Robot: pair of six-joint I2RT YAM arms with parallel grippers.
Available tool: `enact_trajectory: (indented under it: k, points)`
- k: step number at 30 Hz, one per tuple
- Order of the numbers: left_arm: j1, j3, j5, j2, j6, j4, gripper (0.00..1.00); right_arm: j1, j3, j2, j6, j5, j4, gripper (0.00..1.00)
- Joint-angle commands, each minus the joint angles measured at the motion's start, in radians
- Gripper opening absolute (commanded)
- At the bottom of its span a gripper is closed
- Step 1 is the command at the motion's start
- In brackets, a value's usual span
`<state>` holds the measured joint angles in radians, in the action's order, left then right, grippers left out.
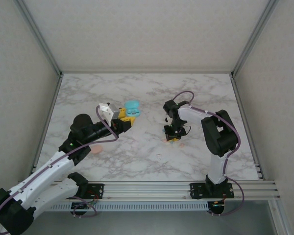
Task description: Insert wireless bluetooth earbuds into charging case
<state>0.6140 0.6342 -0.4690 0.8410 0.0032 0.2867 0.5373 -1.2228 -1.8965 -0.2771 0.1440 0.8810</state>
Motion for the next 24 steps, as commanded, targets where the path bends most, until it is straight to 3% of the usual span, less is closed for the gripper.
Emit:
enact_trajectory:
  k: [1,8,15,22,24]
  points:
    - [0.010,0.023,0.006,0.004,0.006,0.022,0.29,0.007,0.014,0.052,-0.032,-0.021,0.024,0.20]
    - [0.013,0.010,-0.018,0.056,0.005,0.063,0.29,-0.021,-0.004,0.297,-0.099,0.082,0.012,0.20]
    - [0.023,0.010,-0.049,0.144,0.023,0.129,0.29,-0.039,-0.081,0.536,-0.221,0.361,-0.093,0.21]
    - [0.027,0.033,-0.063,0.199,0.032,0.152,0.29,-0.046,-0.088,0.624,-0.369,0.651,-0.273,0.21]
    - [0.027,0.035,-0.059,0.201,0.036,0.157,0.29,-0.054,-0.056,0.635,-0.456,0.751,-0.394,0.21]
